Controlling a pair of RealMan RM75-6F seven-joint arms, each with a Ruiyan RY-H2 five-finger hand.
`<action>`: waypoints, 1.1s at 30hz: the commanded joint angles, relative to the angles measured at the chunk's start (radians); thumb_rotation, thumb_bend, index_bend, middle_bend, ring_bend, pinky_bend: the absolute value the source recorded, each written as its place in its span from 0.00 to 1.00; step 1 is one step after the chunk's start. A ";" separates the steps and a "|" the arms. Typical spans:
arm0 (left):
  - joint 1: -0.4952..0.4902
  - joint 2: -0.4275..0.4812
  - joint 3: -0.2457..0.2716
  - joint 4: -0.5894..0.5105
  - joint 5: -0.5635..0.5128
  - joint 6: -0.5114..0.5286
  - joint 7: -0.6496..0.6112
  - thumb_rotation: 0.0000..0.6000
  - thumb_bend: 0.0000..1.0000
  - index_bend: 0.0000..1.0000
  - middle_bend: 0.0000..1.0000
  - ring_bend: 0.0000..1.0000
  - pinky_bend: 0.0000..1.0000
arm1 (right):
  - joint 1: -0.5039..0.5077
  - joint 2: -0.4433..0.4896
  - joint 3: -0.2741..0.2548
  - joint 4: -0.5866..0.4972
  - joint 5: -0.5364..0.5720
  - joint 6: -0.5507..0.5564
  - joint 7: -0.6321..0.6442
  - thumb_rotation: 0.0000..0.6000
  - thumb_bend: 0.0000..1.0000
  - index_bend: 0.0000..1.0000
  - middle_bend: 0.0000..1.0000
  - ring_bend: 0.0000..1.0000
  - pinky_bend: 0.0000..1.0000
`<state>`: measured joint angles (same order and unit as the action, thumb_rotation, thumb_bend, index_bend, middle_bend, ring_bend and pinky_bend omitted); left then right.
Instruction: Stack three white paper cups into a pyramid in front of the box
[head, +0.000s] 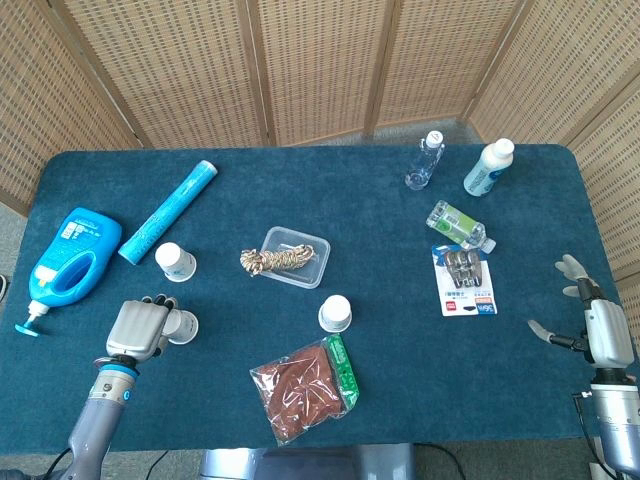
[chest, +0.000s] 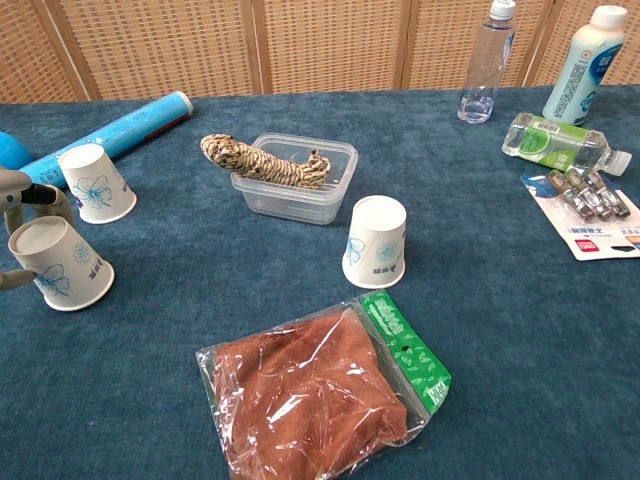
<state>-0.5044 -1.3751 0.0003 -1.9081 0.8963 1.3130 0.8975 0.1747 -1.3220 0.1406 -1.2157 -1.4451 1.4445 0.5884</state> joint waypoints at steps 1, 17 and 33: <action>0.004 0.012 -0.002 -0.023 0.013 -0.002 -0.028 1.00 0.38 0.31 0.37 0.41 0.60 | 0.000 -0.001 0.000 0.002 -0.002 -0.001 -0.001 1.00 0.00 0.07 0.21 0.21 0.35; -0.066 -0.051 -0.040 -0.210 0.080 0.007 0.066 1.00 0.37 0.31 0.37 0.41 0.60 | -0.002 -0.005 0.000 0.005 -0.005 -0.009 0.009 1.00 0.00 0.07 0.22 0.21 0.35; -0.228 -0.314 -0.166 -0.082 -0.118 0.089 0.313 1.00 0.37 0.33 0.38 0.41 0.60 | -0.005 -0.026 0.021 0.052 -0.002 0.030 -0.063 1.00 0.00 0.07 0.22 0.21 0.35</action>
<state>-0.7184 -1.6733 -0.1562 -2.0033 0.7915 1.3955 1.2011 0.1704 -1.3442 0.1584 -1.1677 -1.4476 1.4707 0.5253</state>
